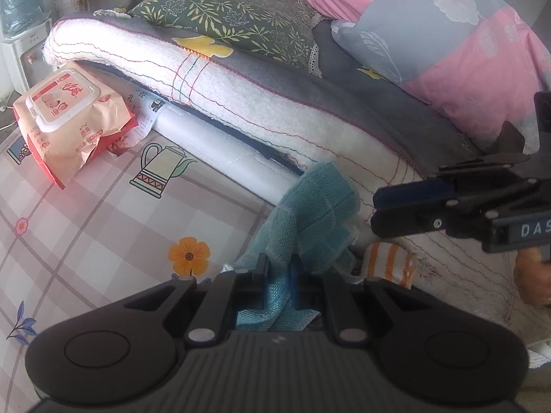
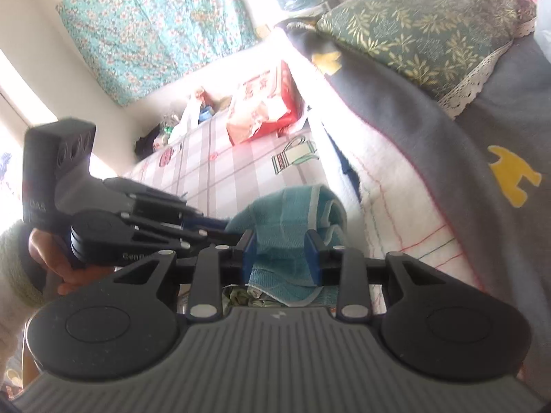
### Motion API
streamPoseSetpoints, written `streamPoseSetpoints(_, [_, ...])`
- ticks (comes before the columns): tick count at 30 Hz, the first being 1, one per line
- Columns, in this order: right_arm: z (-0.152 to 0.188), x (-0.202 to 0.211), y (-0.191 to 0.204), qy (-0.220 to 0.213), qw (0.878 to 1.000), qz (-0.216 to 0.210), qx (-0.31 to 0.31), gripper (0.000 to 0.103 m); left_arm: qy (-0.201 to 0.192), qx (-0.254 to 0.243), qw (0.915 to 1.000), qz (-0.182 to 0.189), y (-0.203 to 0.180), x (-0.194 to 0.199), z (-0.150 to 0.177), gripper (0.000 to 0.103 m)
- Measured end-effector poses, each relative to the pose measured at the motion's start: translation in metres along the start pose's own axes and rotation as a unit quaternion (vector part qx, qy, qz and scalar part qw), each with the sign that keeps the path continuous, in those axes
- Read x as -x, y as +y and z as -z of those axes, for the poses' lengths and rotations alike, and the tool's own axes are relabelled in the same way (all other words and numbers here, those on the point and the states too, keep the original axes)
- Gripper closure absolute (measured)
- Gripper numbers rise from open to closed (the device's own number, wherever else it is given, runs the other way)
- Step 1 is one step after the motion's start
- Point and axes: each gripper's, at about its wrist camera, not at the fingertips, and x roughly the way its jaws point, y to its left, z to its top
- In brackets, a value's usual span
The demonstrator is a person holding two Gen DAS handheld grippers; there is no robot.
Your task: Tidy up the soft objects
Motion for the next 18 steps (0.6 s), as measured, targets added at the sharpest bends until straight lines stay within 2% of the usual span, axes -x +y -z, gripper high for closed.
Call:
streamPoseSetpoints(3, [-0.011,0.011,0.001,-0.022,1.000,-0.012,-0.011,0.073,0.008,-0.017,0.9998,0.002,-0.008,-0.002,0.005,0.090])
streamPoseSetpoints(6, [-0.016,-0.003,0.006,-0.025,0.999,-0.022,-0.016,0.074,0.015,-0.019,0.9997,0.006,-0.013,-0.005,0.009,0.089])
streamPoseSetpoints(10, [-0.009,-0.042,0.005,0.018,1.000,0.001,-0.018,0.084,0.019,-0.015,0.9997,0.008,-0.014,-0.007,0.010,0.086])
streamPoseSetpoints(13, [0.003,-0.060,0.001,0.053,0.998,0.016,-0.018,0.085,0.020,-0.009,0.9997,0.015,-0.010,0.000,0.008,0.076])
streamPoseSetpoints(16, [0.012,-0.064,-0.001,0.069,0.997,0.021,-0.011,0.085,0.004,0.004,0.9997,0.024,0.000,0.012,0.002,0.065])
streamPoseSetpoints(18, [0.014,-0.065,-0.002,0.073,0.997,0.020,-0.006,0.085,-0.011,0.020,0.9993,0.031,0.008,0.018,-0.003,0.064])
